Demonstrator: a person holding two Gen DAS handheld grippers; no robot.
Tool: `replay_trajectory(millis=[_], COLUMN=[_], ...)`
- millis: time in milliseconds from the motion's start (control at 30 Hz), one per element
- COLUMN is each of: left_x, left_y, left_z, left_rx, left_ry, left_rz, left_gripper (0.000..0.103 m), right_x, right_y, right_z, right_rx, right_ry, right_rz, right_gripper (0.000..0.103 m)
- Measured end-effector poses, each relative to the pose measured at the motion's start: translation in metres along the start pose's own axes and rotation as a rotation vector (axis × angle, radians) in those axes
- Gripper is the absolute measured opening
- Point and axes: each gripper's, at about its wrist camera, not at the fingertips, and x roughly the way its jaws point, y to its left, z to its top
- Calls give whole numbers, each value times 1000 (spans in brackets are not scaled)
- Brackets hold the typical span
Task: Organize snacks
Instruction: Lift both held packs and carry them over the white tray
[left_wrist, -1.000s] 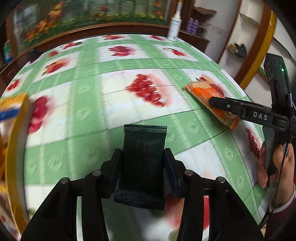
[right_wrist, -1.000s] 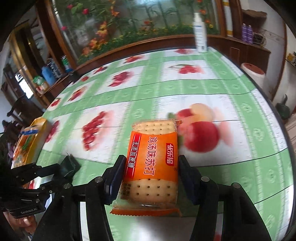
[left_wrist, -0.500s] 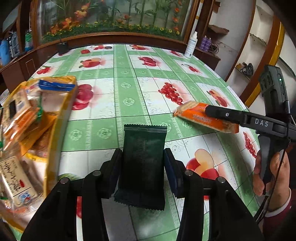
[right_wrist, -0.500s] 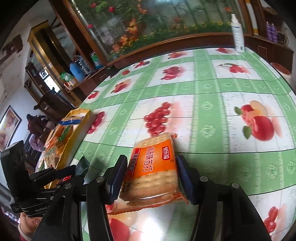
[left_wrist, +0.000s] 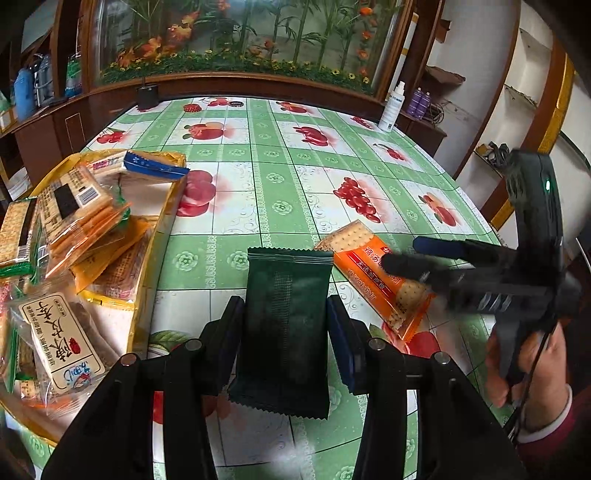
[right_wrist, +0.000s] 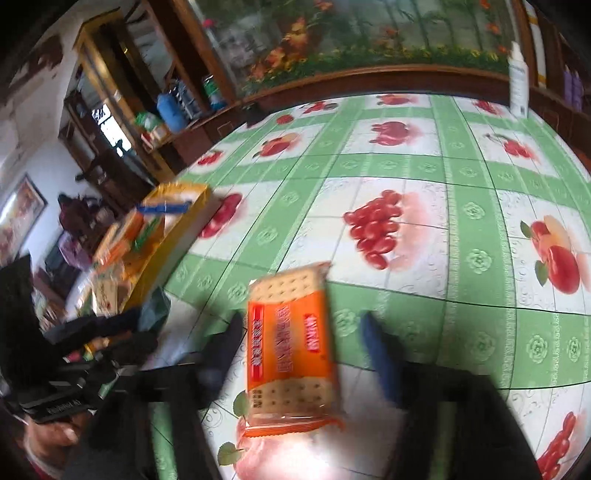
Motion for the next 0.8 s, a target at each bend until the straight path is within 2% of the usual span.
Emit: replay_trajectory(millis=[133, 200, 267, 300, 567, 800], left_x=[-7, -12, -18, -22, -43, -55], left_y=[1, 4, 8, 10, 24, 45], left_z=[0, -1, -1, -2, 0, -5], left_rx=[0, -8, -17, -26, -57, -96], left_ry=[-15, -28, -41, -51, -110, -134], left_rz=[4, 11, 17, 24, 77, 133], left_gripper=[43, 43, 43, 43, 43, 43], right_x=[18, 28, 39, 38, 26, 13], right_y=[31, 42, 47, 47, 51, 78], right_z=[-9, -14, -19, -19, -8, 3], right_rx=[-126, -187, -219, -219, -162, -180], right_ry=[34, 55, 89, 74, 33, -7], right_rz=[-94, -159, -193, -194, -91, -21], right_gripper=[83, 79, 64, 59, 59, 59])
